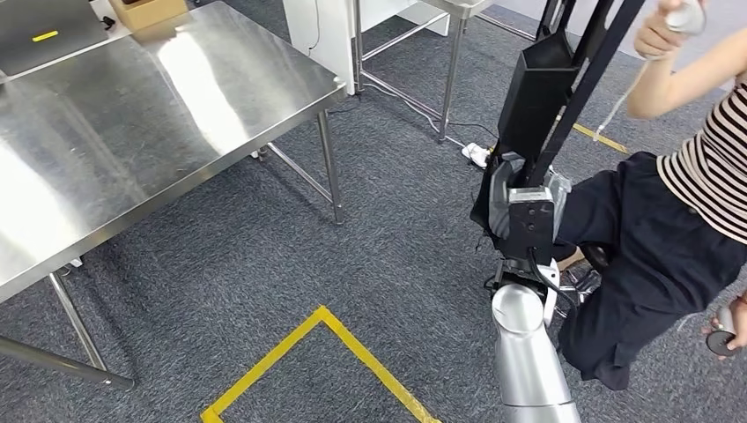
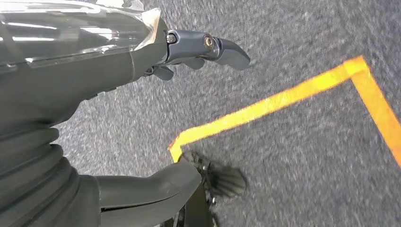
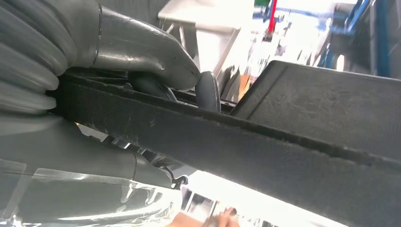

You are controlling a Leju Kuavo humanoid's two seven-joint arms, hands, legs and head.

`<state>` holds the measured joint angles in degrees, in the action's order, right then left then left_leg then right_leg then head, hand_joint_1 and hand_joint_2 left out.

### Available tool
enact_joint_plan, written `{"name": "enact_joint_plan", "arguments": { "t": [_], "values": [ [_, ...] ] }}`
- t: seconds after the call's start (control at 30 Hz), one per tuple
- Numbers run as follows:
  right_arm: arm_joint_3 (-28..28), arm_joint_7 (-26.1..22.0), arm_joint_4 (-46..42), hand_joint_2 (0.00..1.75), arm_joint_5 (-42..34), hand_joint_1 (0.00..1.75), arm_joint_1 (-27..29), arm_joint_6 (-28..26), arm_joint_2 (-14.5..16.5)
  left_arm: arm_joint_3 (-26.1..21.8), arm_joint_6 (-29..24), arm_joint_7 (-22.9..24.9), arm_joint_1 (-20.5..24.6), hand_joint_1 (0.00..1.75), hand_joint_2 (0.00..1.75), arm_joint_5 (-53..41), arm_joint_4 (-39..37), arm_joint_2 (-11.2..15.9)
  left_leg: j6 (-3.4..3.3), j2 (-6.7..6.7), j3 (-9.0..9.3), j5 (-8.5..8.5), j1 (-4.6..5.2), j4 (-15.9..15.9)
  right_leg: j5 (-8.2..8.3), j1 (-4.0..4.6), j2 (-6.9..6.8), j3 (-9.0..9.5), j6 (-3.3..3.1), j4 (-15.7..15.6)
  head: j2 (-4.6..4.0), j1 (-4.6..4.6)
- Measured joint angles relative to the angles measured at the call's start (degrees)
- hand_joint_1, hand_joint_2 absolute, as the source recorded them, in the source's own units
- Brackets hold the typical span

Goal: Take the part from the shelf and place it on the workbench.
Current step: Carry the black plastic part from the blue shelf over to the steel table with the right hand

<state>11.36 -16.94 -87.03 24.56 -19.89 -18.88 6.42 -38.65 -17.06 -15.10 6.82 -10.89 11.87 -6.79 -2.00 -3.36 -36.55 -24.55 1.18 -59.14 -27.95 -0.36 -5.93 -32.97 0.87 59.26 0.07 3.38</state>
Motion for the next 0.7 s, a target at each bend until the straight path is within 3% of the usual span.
{"name": "enact_joint_plan", "arguments": {
  "t": [0.07, 0.13, 0.2, 0.27, 0.3, 0.33, 0.4, 0.47, 0.53, 0.57, 0.6, 0.63, 0.7],
  "values": [
    [1.11, -0.09, 0.98, 1.75, -0.27, 1.75, -0.91, 0.06, 0.21, -0.63, -0.26, -0.22, -0.53, 0.0, 1.75, 0.67, -0.01, 0.08, -0.61, 1.18, 0.48, 0.23, -0.06, 0.69, -0.24, -0.09, -0.55, 0.43, 0.5, -0.19, 0.01, 0.01],
    [2.0, -0.17, 1.81, 1.75, -0.52, 1.75, -1.75, 0.12, 0.47, -1.17, -0.5, -0.5, -0.98, 0.0, 1.75, 1.24, -0.03, 0.07, -1.21, 2.39, 1.44, 0.83, -0.54, 1.77, -1.53, -0.17, 1.57, -0.36, 0.65, 2.1, 0.0, -0.19],
    [2.65, -0.26, 2.77, 1.75, -0.75, 1.75, -2.46, 0.15, 0.49, -1.76, -0.62, -0.71, -1.03, 0.0, 1.75, 1.64, -0.05, 0.03, -1.56, 3.86, 1.86, 1.09, -0.81, 2.19, -4.32, -0.35, 4.64, -3.75, 0.36, 9.02, -0.01, -0.49],
    [3.03, -0.25, 3.74, 1.75, -0.9, 1.75, -2.7, 0.16, 0.39, -2.18, -0.65, -0.79, -1.06, 0.0, 1.75, 1.82, -0.07, 0.01, -1.62, 5.69, 1.89, 1.04, -0.81, 2.16, -6.03, -0.43, 5.61, -7.37, 0.5, 15.31, 0.0, -0.71],
    [3.15, -0.24, 4.12, 1.75, -0.98, 1.75, -2.74, 0.15, 0.36, -2.3, -0.66, -0.8, -1.17, 0.0, 1.75, 1.83, -0.07, -0.02, -1.59, 6.59, 1.93, 1.01, -0.81, 2.13, -5.61, -0.44, 5.69, -8.01, 0.84, 15.76, 0.0, -0.76],
    [3.32, -0.22, 4.45, 1.75, -1.05, 1.75, -2.89, 0.15, 0.37, -2.4, -0.68, -0.79, -1.3, 0.0, 1.75, 1.83, -0.08, -0.03, -1.5, 7.5, 2.0, 0.95, -0.84, 2.06, -4.13, -0.49, 5.83, -7.42, 1.36, 13.59, 0.0, -0.82],
    [3.72, -0.22, 4.92, 1.75, -1.13, 1.75, -3.42, 0.15, 0.45, -2.67, -0.75, -0.79, -1.52, 0.0, 1.75, 1.84, -0.1, -0.06, -1.11, 9.08, 2.02, 0.67, -0.92, 1.71, -0.18, -0.73, 7.29, -4.2, 2.24, 5.39, -0.01, -0.88],
    [4.27, -0.2, 5.41, 1.75, -1.17, 1.75, -4.0, 0.15, 0.68, -3.05, -0.91, -0.79, -1.59, 0.0, 1.75, 1.92, -0.11, -0.02, -0.51, 10.32, 1.62, 0.31, -0.85, 1.16, 1.98, -0.83, 8.79, -1.92, 2.0, 0.11, -0.01, -0.95],
    [4.76, -0.13, 5.88, 1.75, -1.3, 1.75, -4.3, 0.15, 1.21, -3.45, -1.05, -0.77, -1.81, 0.0, 1.75, 2.12, -0.11, 0.02, -0.1, 11.17, 1.17, 0.21, -0.82, 0.99, 2.12, -0.56, 8.59, -1.64, 1.1, -0.35, 0.01, -0.94],
    [4.95, -0.09, 6.05, 1.75, -1.36, 1.75, -4.38, 0.15, 1.54, -3.57, -1.09, -0.74, -1.97, 0.0, 1.75, 2.22, -0.11, 0.07, 0.05, 11.25, 1.05, 0.16, -0.9, 0.95, 2.15, -0.63, 8.12, -1.59, 0.77, -0.39, 0.01, -0.92],
    [5.14, -0.07, 6.18, 1.75, -1.42, 1.75, -4.47, 0.15, 1.88, -3.65, -1.12, -0.72, -2.09, 0.0, 1.75, 2.28, -0.13, 0.05, 0.26, 10.38, 0.88, -0.16, -0.84, 0.53, 2.12, -0.72, 7.65, -1.45, 0.44, -0.45, 0.01, -0.85],
    [5.31, -0.05, 6.27, 1.75, -1.47, 1.75, -4.56, 0.15, 2.15, -3.69, -1.14, -0.7, -2.12, 0.0, 1.75, 2.29, -0.14, 0.07, 0.56, 8.81, 0.31, -0.99, -0.79, -0.77, 2.06, -0.83, 7.11, -1.27, 0.06, -0.53, 0.01, -0.61],
    [5.53, -0.04, 6.43, 1.75, -1.54, 1.75, -4.69, 0.15, 2.42, -3.79, -1.14, -0.68, -2.01, 0.0, 1.75, 2.3, -0.15, 0.09, 1.21, 5.02, -2.63, -4.14, -0.84, -6.79, 1.75, -0.76, 5.9, -0.84, -0.69, -0.6, 0.0, -0.06]
  ]
}}
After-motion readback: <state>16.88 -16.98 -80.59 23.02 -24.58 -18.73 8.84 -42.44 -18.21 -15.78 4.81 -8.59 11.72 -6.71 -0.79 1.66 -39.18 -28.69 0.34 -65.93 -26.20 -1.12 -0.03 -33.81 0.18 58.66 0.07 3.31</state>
